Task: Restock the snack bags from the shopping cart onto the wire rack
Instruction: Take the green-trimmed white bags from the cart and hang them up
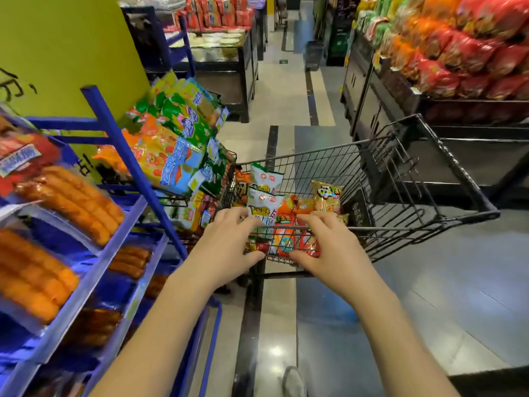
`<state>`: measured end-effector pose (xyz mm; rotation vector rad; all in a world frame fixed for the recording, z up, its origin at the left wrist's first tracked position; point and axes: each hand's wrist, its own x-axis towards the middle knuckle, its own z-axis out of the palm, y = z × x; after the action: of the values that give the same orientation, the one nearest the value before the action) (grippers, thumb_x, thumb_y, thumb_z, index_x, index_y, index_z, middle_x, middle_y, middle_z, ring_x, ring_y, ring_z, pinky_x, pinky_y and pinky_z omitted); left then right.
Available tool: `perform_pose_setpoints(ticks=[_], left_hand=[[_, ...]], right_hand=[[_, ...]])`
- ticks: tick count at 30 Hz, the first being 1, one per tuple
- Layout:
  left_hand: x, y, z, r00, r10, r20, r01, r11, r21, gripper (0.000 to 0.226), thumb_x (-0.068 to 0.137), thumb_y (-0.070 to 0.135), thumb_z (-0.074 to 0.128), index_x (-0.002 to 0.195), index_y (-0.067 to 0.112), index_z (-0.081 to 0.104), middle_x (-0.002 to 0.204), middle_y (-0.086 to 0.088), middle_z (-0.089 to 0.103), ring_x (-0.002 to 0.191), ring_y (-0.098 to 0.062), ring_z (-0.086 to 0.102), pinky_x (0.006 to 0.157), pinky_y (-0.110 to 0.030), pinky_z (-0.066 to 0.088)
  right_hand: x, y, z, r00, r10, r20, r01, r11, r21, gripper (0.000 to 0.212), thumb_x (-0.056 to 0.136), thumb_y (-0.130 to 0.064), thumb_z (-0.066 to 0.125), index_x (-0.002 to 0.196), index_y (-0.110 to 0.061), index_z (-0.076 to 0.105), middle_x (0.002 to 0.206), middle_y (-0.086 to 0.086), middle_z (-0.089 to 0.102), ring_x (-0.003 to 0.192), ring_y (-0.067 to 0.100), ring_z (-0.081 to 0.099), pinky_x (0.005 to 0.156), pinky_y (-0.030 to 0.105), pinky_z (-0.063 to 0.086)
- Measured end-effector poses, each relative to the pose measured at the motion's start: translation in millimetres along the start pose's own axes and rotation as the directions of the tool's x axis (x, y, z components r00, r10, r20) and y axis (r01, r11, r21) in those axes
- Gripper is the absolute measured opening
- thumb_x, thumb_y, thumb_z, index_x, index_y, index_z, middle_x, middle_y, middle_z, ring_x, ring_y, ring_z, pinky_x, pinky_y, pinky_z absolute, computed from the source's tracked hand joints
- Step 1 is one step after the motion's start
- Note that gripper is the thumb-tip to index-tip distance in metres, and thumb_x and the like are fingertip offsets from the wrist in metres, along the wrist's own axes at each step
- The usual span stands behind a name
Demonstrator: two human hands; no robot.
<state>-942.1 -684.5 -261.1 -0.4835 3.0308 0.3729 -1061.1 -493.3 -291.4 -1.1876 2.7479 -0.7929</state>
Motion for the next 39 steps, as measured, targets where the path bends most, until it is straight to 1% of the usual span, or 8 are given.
perform_pose_setpoints(ticks=[6, 14, 24, 30, 33, 35, 37, 39], left_hand=[[80, -7, 5, 0.997, -0.057, 0.054, 0.056, 0.998, 0.018, 0.064, 0.096, 0.049, 0.064, 0.153, 0.03, 0.041, 0.161, 0.0, 0.027, 0.151, -0.021, 0.019, 0.121, -0.039, 0.025], [161, -39, 23, 0.985, -0.089, 0.146, 0.095, 0.995, -0.035, 0.065, 0.096, 0.048, 0.066, 0.153, 0.029, 0.041, 0.162, 0.0, 0.027, 0.153, -0.022, 0.018, 0.121, -0.041, 0.03], [267, -118, 65, 0.959, -0.047, 0.279, 0.071, 0.994, -0.08, 0.071, 0.094, 0.048, 0.068, 0.156, 0.029, 0.036, 0.159, -0.002, 0.029, 0.149, -0.024, 0.023, 0.119, -0.042, 0.032], [314, -155, 97, 0.933, -0.006, 0.359, 0.051, 0.992, -0.116, 0.073, 0.093, 0.046, 0.068, 0.156, 0.025, 0.036, 0.159, -0.005, 0.028, 0.148, -0.026, 0.023, 0.119, -0.038, 0.029], [325, -162, 108, 0.923, -0.02, 0.384, 0.092, 0.981, -0.171, 0.072, 0.094, 0.045, 0.068, 0.155, 0.027, 0.036, 0.16, -0.002, 0.028, 0.15, -0.024, 0.021, 0.119, -0.039, 0.031], [329, -168, 117, 0.922, -0.03, 0.385, 0.117, 0.972, -0.206, 0.069, 0.093, 0.044, 0.07, 0.152, 0.029, 0.038, 0.155, 0.002, 0.032, 0.146, -0.021, 0.026, 0.116, -0.038, 0.036], [331, -174, 129, 0.927, -0.062, 0.37, 0.166, 0.952, -0.256, 0.067, 0.09, 0.042, 0.074, 0.147, 0.029, 0.043, 0.148, 0.006, 0.039, 0.14, -0.018, 0.035, 0.109, -0.032, 0.04], [334, -180, 144, 0.916, -0.146, 0.373, 0.276, 0.905, -0.323, 0.067, 0.087, 0.04, 0.078, 0.143, 0.026, 0.044, 0.14, 0.011, 0.039, 0.136, -0.015, 0.039, 0.099, -0.026, 0.038]], right_hand=[[77, 48, 12, 0.994, -0.016, 0.104, 0.014, 1.0, 0.025, 0.074, 0.086, -0.049, 0.075, 0.15, -0.028, 0.045, 0.149, -0.003, 0.044, 0.137, 0.02, 0.045, 0.114, 0.044, 0.041], [156, 84, 42, 0.976, 0.036, 0.213, -0.059, 0.993, 0.101, 0.07, 0.088, -0.05, 0.072, 0.149, -0.033, 0.042, 0.151, -0.007, 0.04, 0.134, 0.021, 0.049, 0.108, 0.045, 0.047], [254, 101, 103, 0.929, 0.137, 0.343, -0.158, 0.987, 0.036, 0.074, 0.089, -0.055, 0.07, 0.152, -0.03, 0.04, 0.151, -0.006, 0.04, 0.136, 0.02, 0.047, 0.112, 0.042, 0.044], [297, 116, 137, 0.908, 0.182, 0.377, -0.212, 0.977, 0.038, 0.072, 0.091, -0.048, 0.073, 0.153, -0.028, 0.041, 0.151, -0.004, 0.041, 0.136, 0.019, 0.047, 0.11, 0.04, 0.045], [311, 124, 150, 0.892, 0.208, 0.401, -0.259, 0.963, 0.075, 0.073, 0.091, -0.049, 0.072, 0.153, -0.029, 0.04, 0.155, -0.004, 0.039, 0.14, 0.019, 0.044, 0.113, 0.041, 0.043], [317, 130, 161, 0.88, 0.221, 0.42, -0.287, 0.953, 0.099, 0.073, 0.091, -0.049, 0.072, 0.154, -0.031, 0.038, 0.156, -0.005, 0.038, 0.143, 0.017, 0.04, 0.115, 0.039, 0.04], [321, 137, 171, 0.878, 0.22, 0.426, -0.303, 0.943, 0.137, 0.072, 0.091, -0.045, 0.073, 0.153, -0.032, 0.039, 0.155, -0.006, 0.039, 0.141, 0.016, 0.042, 0.113, 0.034, 0.04], [324, 145, 182, 0.877, 0.213, 0.43, -0.302, 0.942, 0.149, 0.071, 0.091, -0.043, 0.075, 0.152, -0.031, 0.041, 0.152, -0.004, 0.041, 0.138, 0.017, 0.045, 0.11, 0.032, 0.041]])
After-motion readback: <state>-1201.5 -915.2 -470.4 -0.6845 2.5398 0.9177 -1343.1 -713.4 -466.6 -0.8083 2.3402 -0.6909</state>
